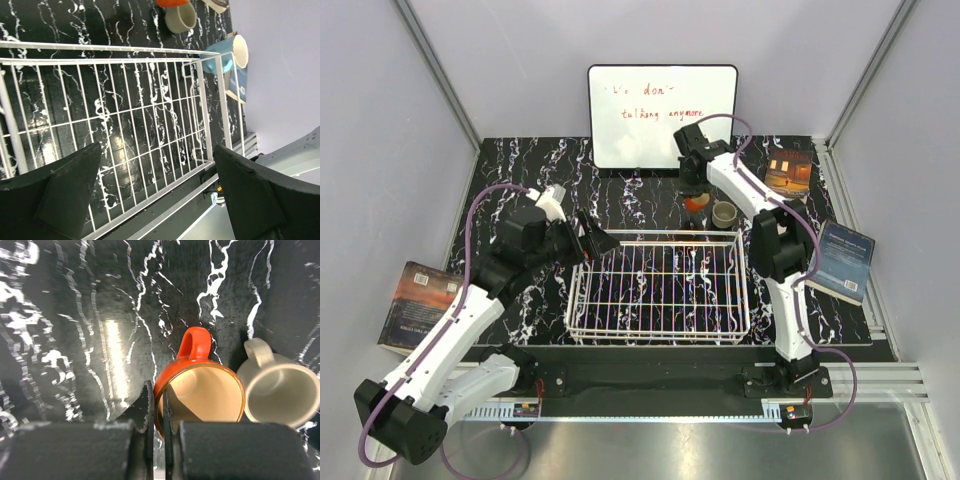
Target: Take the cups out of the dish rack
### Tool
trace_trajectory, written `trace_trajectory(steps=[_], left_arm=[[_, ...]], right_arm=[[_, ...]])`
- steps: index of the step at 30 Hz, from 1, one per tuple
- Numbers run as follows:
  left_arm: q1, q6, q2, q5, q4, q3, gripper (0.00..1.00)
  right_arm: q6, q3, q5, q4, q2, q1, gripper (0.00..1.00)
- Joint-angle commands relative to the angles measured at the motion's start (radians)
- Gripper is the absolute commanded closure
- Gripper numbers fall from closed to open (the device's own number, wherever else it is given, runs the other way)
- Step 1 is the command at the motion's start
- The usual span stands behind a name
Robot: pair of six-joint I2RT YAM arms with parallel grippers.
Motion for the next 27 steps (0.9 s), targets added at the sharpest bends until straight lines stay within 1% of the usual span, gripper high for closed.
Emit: trace_trajectory(steps=[1, 8, 20, 27], left_arm=[[0.001, 0.03, -0.015, -0.034, -0.014, 0.013, 0.01], [0.003, 0.03, -0.012, -0.039, -0.022, 0.002, 0.01], [0.003, 0.029, -0.009, -0.051, -0.027, -0.01, 0.01], [0.003, 0.023, -0.016, -0.045, -0.025, -0.025, 0.01]], right_arm=[[0.007, 0.068, 0.02, 0.011, 0.029, 0.003, 1.0], [0.009, 0.072, 0.023, 0.006, 0.098, 0.003, 1.0], [-0.005, 0.021, 0.016, 0.006, 0.125, 0.026, 1.0], [-0.008, 0.006, -0.026, 0.001, 0.151, 0.042, 1.0]])
